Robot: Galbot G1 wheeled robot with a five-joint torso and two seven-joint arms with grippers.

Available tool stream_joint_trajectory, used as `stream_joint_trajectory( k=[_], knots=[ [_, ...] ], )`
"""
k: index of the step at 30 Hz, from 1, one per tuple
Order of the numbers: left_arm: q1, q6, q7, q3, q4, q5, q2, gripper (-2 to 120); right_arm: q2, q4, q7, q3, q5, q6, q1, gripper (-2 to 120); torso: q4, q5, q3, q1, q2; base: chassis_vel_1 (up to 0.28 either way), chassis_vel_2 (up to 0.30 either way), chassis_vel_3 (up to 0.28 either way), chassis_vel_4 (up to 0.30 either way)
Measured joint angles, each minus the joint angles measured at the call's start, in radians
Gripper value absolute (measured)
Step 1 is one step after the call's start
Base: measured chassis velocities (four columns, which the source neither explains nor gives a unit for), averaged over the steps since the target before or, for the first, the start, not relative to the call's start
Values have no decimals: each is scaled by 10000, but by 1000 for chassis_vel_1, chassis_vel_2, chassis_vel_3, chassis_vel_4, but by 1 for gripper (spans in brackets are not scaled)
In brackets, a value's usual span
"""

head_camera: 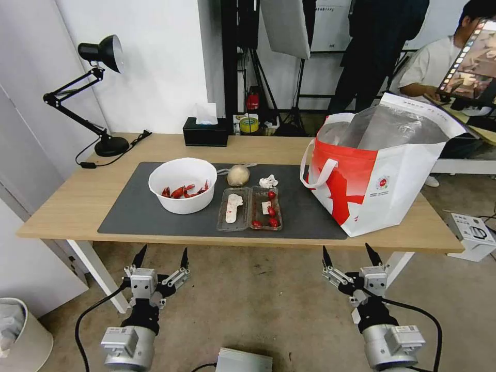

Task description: Pick up the trash from the table and place it into the takeout bag.

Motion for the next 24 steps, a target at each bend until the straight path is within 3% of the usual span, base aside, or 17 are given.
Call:
stream_joint_trajectory(
  k=[19, 23, 24],
  knots=[
    [-7, 7, -15, 8, 0, -1, 0, 100, -102, -23, 0, 2, 69, 0, 41, 100, -1, 1, 0, 0, 0, 0, 0, 0, 0],
    [-330, 316, -533, 381, 64, -159, 61, 100, -790, -200, 51, 81, 538, 0, 392, 100, 1, 2, 0, -1, 0, 0, 0, 0, 0],
    [-616, 588, -992, 710, 139, -303, 121, 100, -1231, -306, 97, 137, 849, 6, 612, 100, 1, 1, 0, 0, 0, 0, 0, 0, 0]
  ],
)
